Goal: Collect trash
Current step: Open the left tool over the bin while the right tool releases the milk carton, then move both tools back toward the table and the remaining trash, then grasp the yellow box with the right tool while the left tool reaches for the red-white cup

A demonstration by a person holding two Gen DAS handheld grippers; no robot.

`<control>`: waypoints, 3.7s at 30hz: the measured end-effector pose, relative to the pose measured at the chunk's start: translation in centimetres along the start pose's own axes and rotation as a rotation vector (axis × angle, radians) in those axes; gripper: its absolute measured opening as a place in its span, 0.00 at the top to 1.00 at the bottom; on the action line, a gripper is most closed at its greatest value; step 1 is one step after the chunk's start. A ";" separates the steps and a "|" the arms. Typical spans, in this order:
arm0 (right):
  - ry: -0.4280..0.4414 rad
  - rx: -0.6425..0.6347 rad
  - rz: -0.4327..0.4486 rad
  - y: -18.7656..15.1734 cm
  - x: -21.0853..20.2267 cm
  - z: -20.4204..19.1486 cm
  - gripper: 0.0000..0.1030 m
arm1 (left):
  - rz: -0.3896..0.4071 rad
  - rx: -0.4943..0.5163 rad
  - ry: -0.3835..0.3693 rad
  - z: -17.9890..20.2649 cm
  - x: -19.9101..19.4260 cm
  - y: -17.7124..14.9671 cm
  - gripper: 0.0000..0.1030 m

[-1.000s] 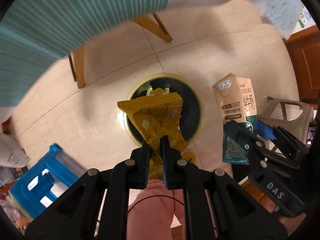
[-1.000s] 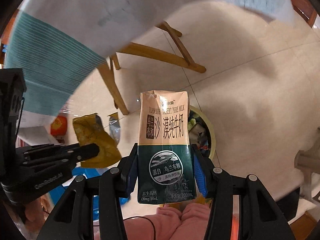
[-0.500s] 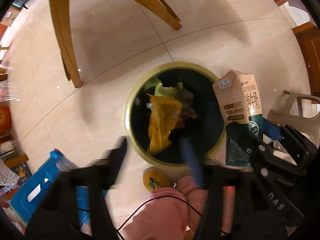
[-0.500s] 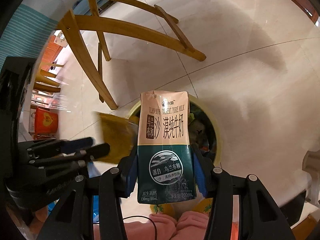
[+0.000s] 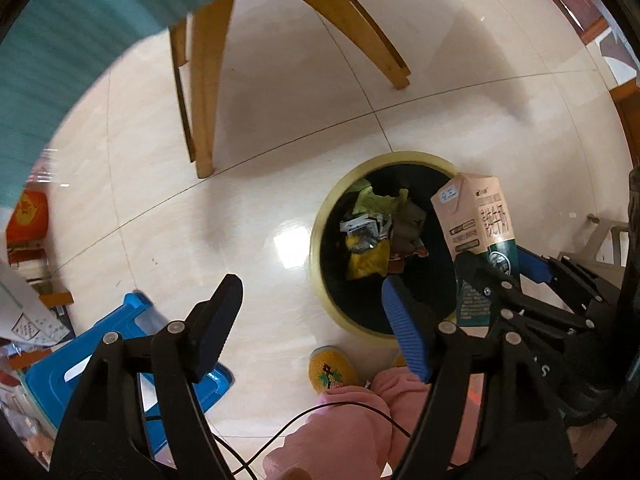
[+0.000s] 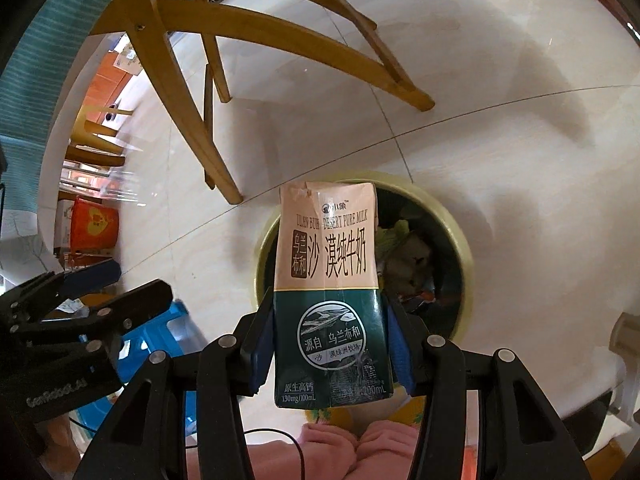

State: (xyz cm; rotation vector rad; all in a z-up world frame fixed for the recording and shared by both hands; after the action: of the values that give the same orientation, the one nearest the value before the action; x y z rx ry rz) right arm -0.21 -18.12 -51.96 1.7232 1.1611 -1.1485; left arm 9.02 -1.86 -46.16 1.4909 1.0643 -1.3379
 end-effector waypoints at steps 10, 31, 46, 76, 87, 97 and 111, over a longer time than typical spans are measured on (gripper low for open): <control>-0.009 -0.017 0.045 -0.1 -4.7 -1.6 0.23 | 0.040 -0.011 -0.019 -0.7 -5.9 -1.6 0.32; -0.010 -0.001 0.193 -3.6 -31.6 -9.9 0.22 | 0.239 0.052 -0.135 -3.1 -33.2 -5.7 0.32; -0.044 -0.079 0.440 -2.6 -49.4 -18.4 0.22 | 0.575 0.094 -0.221 -6.6 -49.9 -2.7 0.32; -0.078 -0.476 0.366 35.7 -48.1 -9.2 0.22 | 0.394 0.070 -0.157 2.2 -42.8 29.8 0.24; -0.131 -0.795 0.251 48.3 -40.1 -10.5 0.22 | 0.190 -0.213 -0.263 -0.3 -34.6 35.7 0.24; -0.128 -0.923 0.072 49.8 -32.7 -11.7 0.38 | 0.149 -0.285 -0.317 -1.0 -32.2 37.4 0.24; -0.061 -0.834 0.086 46.6 -32.4 -11.0 0.54 | 0.159 -0.294 -0.456 1.0 -30.4 39.2 0.16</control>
State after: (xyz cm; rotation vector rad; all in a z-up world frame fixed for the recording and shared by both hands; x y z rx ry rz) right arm 40.75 -31.34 -13.39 1.0658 1.2666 -0.5236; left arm 44.32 -15.44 -14.06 0.9703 0.7884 -1.2647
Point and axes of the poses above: each gripper's, at about its wrist camera, not at the fingertips, and x roughly the way its jaws point, z to its right, y to its top, the point moved 4 cm from there along x, roughly the way its jaws point, and after that the axes turned 2 degrees about -x, right-handed, at the moved point
